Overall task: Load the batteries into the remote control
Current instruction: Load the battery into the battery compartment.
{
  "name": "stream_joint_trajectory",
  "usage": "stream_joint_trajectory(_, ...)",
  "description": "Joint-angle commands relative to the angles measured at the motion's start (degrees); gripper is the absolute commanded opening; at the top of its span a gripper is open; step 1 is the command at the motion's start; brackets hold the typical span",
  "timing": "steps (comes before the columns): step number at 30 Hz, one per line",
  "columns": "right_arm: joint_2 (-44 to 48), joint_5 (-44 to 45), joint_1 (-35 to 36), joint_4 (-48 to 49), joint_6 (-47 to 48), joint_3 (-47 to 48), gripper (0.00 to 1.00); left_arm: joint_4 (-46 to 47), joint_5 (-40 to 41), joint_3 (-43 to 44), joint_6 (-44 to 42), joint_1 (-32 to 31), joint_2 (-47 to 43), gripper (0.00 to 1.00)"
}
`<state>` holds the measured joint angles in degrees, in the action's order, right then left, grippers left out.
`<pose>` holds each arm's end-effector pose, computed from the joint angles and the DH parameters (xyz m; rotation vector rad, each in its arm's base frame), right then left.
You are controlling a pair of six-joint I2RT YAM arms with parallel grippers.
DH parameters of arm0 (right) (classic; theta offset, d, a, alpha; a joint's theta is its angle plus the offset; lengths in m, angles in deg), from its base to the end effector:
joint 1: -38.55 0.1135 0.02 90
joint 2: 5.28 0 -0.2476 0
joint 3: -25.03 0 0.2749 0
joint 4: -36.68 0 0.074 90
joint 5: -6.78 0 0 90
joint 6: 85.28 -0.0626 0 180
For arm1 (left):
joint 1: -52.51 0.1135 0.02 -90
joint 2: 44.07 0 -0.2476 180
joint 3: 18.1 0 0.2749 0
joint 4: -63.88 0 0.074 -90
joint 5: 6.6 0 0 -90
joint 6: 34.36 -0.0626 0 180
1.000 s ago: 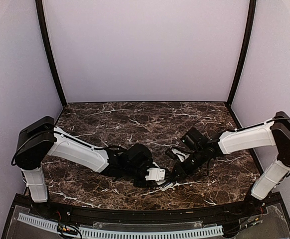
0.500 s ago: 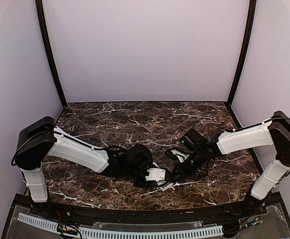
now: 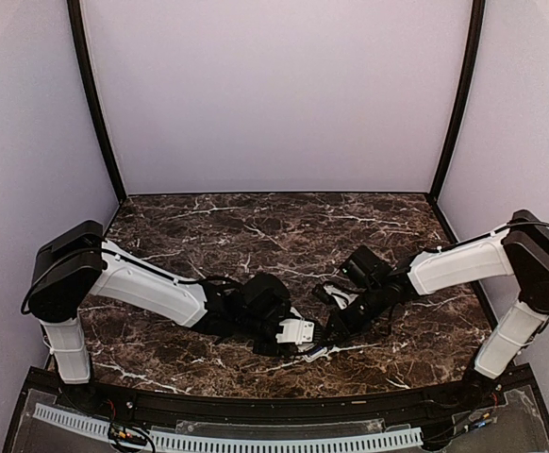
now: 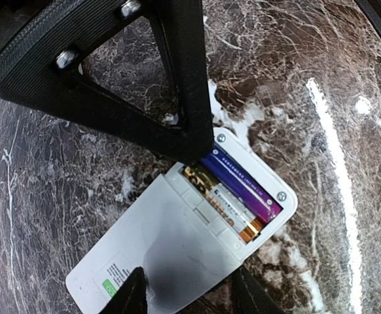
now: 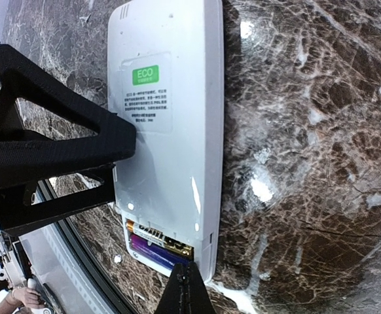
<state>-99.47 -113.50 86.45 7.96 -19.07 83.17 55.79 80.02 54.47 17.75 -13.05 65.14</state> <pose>0.1877 0.2548 0.0828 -0.7826 2.8180 1.0229 0.1700 -0.3830 0.0872 1.8789 1.4454 -0.3043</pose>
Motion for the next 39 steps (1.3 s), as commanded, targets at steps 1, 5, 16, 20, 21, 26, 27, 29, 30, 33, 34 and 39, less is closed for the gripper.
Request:
stream_joint_trajectory(1, -3.4, 1.0, 2.8, 0.8, -1.9, -0.8, 0.0, -6.3, 0.2, -1.1, 1.5, -0.4, 4.2, 0.42)
stream_joint_trajectory(5, -4.5, 6.6, 4.0, -2.8, -2.6, -0.4, 0.0, -6.1, 0.6, -1.2, 1.6, -0.4, 4.2, 0.42)
stream_joint_trajectory(16, -7.7, 16.4, 7.0, -6.4, -5.7, -0.5, 0.09, -6.1, 1.1, -1.4, 1.9, -0.4, 4.2, 0.41)
stream_joint_trajectory(20, -8.0, 19.8, 7.0, -9.0, -6.0, 0.0, 0.12, -6.3, 1.3, -1.6, 2.1, -0.4, 4.2, 0.4)
stream_joint_trajectory(21, -8.0, 20.0, 7.0, -9.3, -5.8, 0.3, 0.12, -6.2, 1.3, -1.6, 2.0, -0.4, 4.2, 0.4)
stream_joint_trajectory(26, -5.5, 15.6, 7.0, -7.2, -5.4, 0.4, 0.14, -6.2, 1.4, -1.7, 2.0, -0.4, 4.2, 0.4)
stream_joint_trajectory(27, -5.2, 14.8, 7.0, -7.0, -5.4, 0.7, 0.15, -6.2, 1.4, -1.8, 2.1, -0.4, 4.2, 0.4)
stream_joint_trajectory(29, -4.2, 13.4, 7.0, -6.8, -5.5, 1.6, 0.16, -6.1, 1.4, -1.9, 2.0, -0.4, 4.2, 0.39)
stream_joint_trajectory(30, -3.4, 12.6, 6.9, -6.5, -5.7, 2.0, 0.16, -6.1, 1.4, -2.0, 2.0, -0.4, 4.2, 0.39)
stream_joint_trajectory(33, -1.1, 11.2, 5.8, -6.3, -6.1, 2.6, 0.16, -6.2, 1.5, -2.2, 2.0, -0.4, 4.2, 0.39)
stream_joint_trajectory(34, -0.3, 10.9, 5.4, -6.4, -6.2, 2.8, 0.16, -6.2, 1.4, -2.3, 2.0, -0.4, 4.2, 0.39)
stream_joint_trajectory(39, 2.2, 10.8, 3.6, -8.3, -5.9, 3.4, 0.15, -6.3, 1.4, -2.5, 2.1, -0.4, 4.2, 0.39)
